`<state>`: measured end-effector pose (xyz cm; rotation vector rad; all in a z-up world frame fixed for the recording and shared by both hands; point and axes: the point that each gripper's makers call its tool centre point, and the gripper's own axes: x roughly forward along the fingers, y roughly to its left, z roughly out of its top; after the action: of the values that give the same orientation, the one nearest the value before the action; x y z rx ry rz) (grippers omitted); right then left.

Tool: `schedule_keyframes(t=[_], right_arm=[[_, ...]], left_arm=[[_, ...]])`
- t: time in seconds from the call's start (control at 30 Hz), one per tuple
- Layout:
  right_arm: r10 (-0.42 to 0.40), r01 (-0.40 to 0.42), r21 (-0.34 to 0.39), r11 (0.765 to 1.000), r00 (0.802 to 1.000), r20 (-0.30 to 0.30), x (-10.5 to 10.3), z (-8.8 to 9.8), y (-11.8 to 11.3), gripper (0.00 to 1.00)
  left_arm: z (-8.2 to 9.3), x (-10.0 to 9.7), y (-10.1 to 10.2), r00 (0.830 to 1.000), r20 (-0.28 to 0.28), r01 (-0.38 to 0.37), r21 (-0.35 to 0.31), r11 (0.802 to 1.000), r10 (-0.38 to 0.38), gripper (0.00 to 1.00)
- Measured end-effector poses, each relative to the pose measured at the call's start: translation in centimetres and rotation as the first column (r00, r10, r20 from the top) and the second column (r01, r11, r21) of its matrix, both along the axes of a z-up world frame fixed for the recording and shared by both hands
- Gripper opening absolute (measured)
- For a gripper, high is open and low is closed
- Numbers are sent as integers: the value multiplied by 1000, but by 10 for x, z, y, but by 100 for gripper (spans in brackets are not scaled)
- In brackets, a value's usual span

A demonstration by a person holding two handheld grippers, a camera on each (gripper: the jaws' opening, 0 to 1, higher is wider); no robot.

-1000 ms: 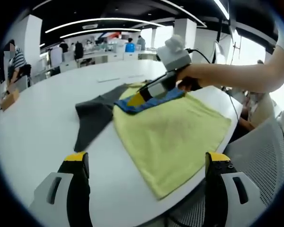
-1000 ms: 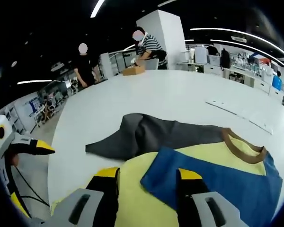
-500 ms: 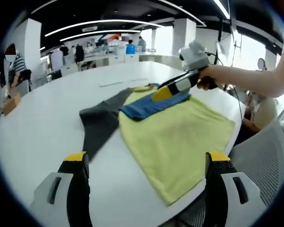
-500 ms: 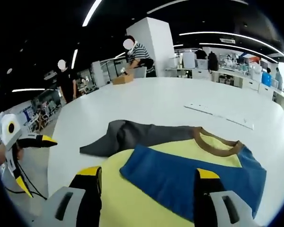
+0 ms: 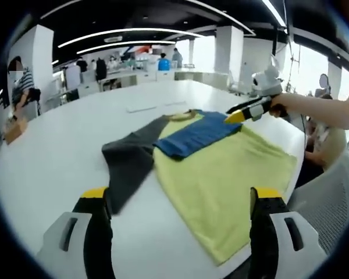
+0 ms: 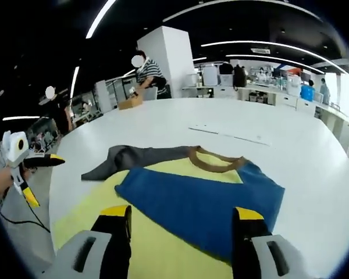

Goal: Fold the garment on the visible template until the final outline fits inside the template.

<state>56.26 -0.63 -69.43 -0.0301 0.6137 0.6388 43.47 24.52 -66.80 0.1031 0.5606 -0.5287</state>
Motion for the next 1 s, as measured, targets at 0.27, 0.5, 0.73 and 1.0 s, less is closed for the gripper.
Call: schedule_keyframes(t=[0.27,0.5,0.73,1.0], right_arm=[[-77,77,-1,997,997,-22,-1,-8,-40,60],[-120,120,5,993,991,-56,-4,-17,-71,39],[-154,154,-8,988,985,-73,-8,-25,-93,25],[-144,140,-42,989,986,-83,-14,-35,-101,14]], left_arm=[[-4,14,-7,1000,0,12,5,1000,-12,92],[-10,30,-19,1000,1,27,-5,1000,-27,84],[-22,48,-21,1000,-10,24,20,1000,-24,72],[-41,61,-23,999,-31,18,31,999,-17,55]])
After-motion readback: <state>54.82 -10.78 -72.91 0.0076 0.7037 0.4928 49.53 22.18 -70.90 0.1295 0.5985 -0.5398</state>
